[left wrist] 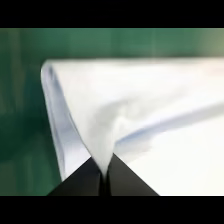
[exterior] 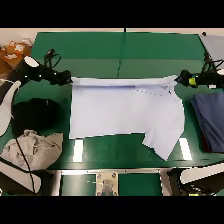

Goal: Fold the shirts.

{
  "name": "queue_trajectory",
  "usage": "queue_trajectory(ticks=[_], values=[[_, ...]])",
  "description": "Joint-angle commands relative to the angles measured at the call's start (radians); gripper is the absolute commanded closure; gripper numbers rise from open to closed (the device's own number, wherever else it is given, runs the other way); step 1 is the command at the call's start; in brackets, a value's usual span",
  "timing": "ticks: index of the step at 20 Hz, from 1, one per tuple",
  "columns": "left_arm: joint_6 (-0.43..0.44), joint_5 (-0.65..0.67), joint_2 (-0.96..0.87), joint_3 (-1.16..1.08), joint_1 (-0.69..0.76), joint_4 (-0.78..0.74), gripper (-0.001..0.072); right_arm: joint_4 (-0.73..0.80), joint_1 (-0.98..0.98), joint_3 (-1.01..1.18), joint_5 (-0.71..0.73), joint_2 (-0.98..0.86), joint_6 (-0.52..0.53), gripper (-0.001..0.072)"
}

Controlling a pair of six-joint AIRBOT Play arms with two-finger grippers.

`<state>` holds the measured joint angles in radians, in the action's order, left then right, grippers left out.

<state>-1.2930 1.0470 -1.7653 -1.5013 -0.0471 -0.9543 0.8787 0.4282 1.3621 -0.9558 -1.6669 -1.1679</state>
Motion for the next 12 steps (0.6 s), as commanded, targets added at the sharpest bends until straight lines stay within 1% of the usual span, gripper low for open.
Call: queue_trajectory(ticks=[1, 5, 7, 8, 9, 10, 11, 12], values=[[-0.037, 0.095, -0.001, 0.071, 0.008, -0.060, 0.0680, 0.107, 0.024, -0.148, -0.029, 0.067, -0.006, 0.0698], [-0.034, 0.026, -0.003, 0.122, 0.036, -0.058, 0.0680, 0.101, 0.015, -0.227, 0.005, 0.068, -0.007, 0.0697], [-0.034, 0.026, -0.003, 0.122, 0.047, -0.056, 0.0680, 0.102, 0.013, -0.232, 0.008, 0.069, -0.011, 0.0694], [-0.041, 0.040, -0.003, 0.121, 0.047, -0.056, 0.0676, 0.103, 0.014, -0.223, -0.001, 0.069, -0.010, 0.0672], [-0.046, 0.077, -0.003, 0.110, 0.047, -0.056, 0.0398, 0.103, 0.020, -0.200, -0.032, 0.069, -0.010, 0.0457], [-0.076, 0.129, -0.002, 0.090, 0.047, -0.060, 0.0106, 0.112, 0.029, -0.166, -0.091, 0.069, -0.018, 0.0339], [-0.095, 0.200, -0.002, 0.058, 0.045, -0.063, 0.0087, 0.150, 0.039, -0.120, -0.172, 0.072, -0.063, 0.0338], [-0.101, 0.267, -0.002, 0.020, 0.043, -0.063, 0.0087, 0.208, 0.050, -0.078, -0.248, 0.078, -0.121, 0.0339]])
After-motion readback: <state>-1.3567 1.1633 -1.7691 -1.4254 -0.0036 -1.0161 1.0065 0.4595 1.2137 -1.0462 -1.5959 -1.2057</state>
